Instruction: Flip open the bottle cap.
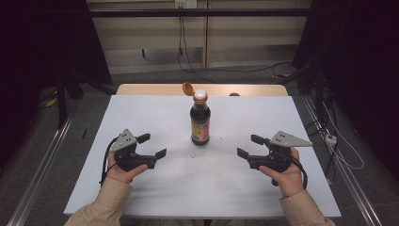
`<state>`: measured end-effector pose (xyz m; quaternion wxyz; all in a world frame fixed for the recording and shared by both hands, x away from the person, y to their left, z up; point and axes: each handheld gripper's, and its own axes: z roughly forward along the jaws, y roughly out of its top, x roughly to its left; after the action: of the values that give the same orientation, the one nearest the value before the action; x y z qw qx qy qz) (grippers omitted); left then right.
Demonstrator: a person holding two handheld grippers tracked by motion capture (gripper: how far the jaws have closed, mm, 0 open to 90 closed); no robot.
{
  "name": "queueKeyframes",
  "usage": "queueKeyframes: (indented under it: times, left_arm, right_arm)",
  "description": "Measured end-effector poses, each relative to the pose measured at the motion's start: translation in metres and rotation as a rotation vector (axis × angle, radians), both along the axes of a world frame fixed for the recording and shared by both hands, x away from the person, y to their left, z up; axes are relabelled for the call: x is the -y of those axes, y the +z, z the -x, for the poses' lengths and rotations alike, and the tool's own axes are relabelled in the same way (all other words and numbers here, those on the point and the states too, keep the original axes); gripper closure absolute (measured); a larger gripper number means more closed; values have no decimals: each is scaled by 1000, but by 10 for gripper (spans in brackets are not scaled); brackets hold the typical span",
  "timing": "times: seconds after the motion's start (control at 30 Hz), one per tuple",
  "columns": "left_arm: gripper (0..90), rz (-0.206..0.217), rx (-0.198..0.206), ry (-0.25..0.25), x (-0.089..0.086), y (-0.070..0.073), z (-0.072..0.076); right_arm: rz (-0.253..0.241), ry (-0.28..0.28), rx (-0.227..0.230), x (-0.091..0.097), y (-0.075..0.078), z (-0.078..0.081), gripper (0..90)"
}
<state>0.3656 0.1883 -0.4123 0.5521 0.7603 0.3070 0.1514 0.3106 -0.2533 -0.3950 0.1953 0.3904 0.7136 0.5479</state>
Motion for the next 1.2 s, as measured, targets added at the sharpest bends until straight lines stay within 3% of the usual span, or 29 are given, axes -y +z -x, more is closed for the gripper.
queueKeyframes:
  times: [0.27, 0.4, 0.77, 1.2]
  left_arm:
    - [99, 1, -10, -2, -11, -4, 4]
    - [101, -13, 1, 1, -18, -4, 9]
    - [102, -30, 1, 14, -35, -7, 17]
    - [100, -26, -15, 12, -46, -11, 22]
  right_arm:
    - [10, -2, -11, 4, -20, 9, 217]
    - [19, -7, -38, 5, -33, 12, 214]
    - [33, -5, -8, 12, -35, 22, 210]
    - [40, -45, -24, 35, -42, 34, 211]
